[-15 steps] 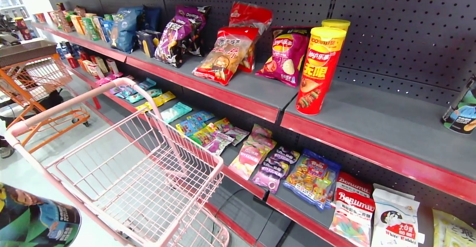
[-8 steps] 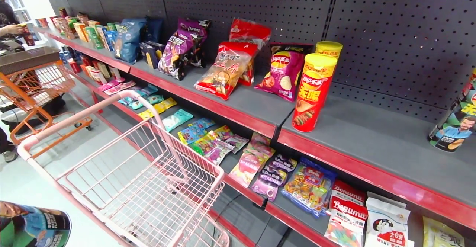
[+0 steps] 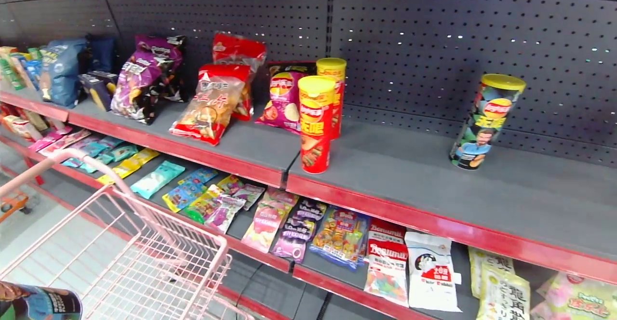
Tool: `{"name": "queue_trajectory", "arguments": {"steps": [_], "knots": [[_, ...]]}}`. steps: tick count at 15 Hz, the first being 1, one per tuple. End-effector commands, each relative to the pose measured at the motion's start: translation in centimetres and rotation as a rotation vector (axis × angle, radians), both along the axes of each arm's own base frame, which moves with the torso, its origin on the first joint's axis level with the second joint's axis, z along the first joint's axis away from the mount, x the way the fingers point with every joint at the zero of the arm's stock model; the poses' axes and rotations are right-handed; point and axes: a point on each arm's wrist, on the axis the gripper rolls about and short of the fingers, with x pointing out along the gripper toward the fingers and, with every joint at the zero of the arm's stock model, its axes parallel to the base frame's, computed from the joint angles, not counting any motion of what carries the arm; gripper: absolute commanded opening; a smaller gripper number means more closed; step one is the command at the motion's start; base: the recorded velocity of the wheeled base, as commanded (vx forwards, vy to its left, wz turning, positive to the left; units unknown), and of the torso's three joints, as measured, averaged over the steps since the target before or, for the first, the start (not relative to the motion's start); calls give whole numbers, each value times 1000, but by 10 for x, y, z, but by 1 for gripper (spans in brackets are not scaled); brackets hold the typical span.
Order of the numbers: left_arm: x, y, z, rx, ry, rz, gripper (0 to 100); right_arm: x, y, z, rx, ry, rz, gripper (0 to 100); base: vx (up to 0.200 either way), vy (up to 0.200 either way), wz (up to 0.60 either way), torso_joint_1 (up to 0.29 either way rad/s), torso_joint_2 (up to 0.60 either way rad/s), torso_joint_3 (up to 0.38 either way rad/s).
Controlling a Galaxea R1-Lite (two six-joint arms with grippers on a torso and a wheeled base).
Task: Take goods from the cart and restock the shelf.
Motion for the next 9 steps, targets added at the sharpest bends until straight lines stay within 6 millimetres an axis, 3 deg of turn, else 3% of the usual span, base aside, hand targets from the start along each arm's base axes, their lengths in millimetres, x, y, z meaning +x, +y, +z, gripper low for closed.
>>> {"name": "queue_trajectory", "arguments": {"steps": [1,5,9], "knots": [[-1,0,-3,0,0,2,0,0,0,0,0,0,0,100,0,0,-600,7,2,2],[0,1,-8,54,38,32,0,0,0,0,0,1,0,100,0,0,-600,4,2,1],[-2,1,-7,90,23,39,0,0,0,0,0,0,0,100,0,0,0,0,0,0]]}}
